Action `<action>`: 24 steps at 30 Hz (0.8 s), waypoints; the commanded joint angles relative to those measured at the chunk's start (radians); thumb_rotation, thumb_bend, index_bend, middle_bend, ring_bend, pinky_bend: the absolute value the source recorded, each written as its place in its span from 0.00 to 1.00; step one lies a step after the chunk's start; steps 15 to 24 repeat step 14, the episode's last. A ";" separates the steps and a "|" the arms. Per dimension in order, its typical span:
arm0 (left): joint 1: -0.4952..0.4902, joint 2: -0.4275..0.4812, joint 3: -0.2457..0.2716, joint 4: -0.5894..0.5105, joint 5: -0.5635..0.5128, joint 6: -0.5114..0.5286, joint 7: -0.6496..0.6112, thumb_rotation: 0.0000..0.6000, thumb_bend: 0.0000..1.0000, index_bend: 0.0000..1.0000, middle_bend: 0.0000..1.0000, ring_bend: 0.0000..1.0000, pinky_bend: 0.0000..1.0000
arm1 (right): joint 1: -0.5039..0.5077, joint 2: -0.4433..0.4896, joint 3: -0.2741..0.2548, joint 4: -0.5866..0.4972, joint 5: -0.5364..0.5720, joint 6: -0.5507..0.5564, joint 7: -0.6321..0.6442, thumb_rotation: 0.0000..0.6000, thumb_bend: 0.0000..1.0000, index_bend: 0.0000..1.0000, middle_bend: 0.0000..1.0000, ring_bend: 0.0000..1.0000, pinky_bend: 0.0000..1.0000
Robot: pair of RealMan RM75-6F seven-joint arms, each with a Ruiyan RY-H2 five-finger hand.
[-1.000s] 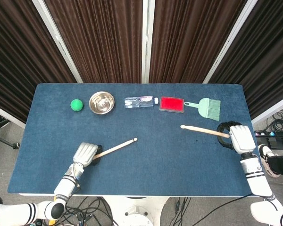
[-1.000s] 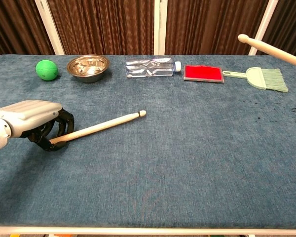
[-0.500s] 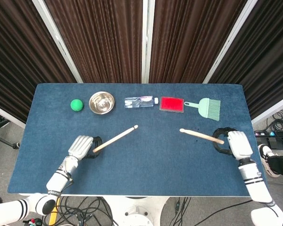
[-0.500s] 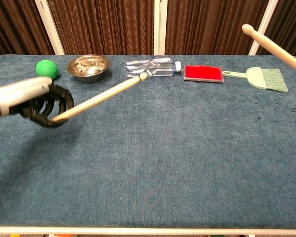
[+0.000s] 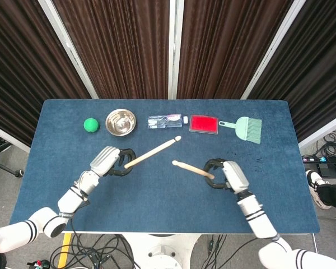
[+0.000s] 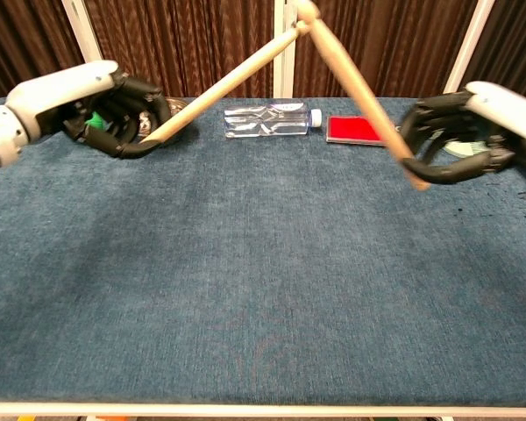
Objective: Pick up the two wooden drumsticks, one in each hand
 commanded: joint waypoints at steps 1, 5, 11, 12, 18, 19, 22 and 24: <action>-0.028 -0.012 0.009 0.021 0.026 0.014 -0.044 1.00 0.53 0.62 0.67 0.69 0.84 | 0.025 -0.063 0.022 0.029 0.012 0.000 -0.010 1.00 0.69 0.71 0.65 0.41 0.44; -0.046 -0.018 0.012 0.025 0.043 0.034 -0.074 1.00 0.54 0.62 0.67 0.69 0.84 | 0.040 -0.118 0.045 0.057 0.025 0.013 -0.025 1.00 0.69 0.71 0.65 0.42 0.44; -0.066 -0.026 0.021 0.018 0.055 0.043 -0.084 1.00 0.53 0.62 0.67 0.69 0.84 | 0.059 -0.162 0.064 0.067 0.042 0.012 -0.048 1.00 0.69 0.72 0.66 0.43 0.44; -0.069 -0.028 0.022 0.016 0.055 0.046 -0.085 1.00 0.54 0.62 0.67 0.69 0.84 | 0.062 -0.169 0.067 0.067 0.044 0.012 -0.057 1.00 0.69 0.72 0.66 0.43 0.44; -0.074 -0.031 0.022 0.013 0.054 0.051 -0.087 1.00 0.54 0.62 0.67 0.69 0.84 | 0.066 -0.179 0.072 0.066 0.051 0.013 -0.070 1.00 0.69 0.72 0.66 0.43 0.44; -0.074 -0.031 0.022 0.013 0.054 0.051 -0.087 1.00 0.54 0.62 0.67 0.69 0.84 | 0.066 -0.179 0.072 0.066 0.051 0.013 -0.070 1.00 0.69 0.72 0.66 0.43 0.44; -0.074 -0.031 0.022 0.013 0.054 0.051 -0.087 1.00 0.54 0.62 0.67 0.69 0.84 | 0.066 -0.179 0.072 0.066 0.051 0.013 -0.070 1.00 0.69 0.72 0.66 0.43 0.44; -0.074 -0.031 0.022 0.013 0.054 0.051 -0.087 1.00 0.54 0.62 0.67 0.69 0.84 | 0.066 -0.179 0.072 0.066 0.051 0.013 -0.070 1.00 0.69 0.72 0.66 0.43 0.44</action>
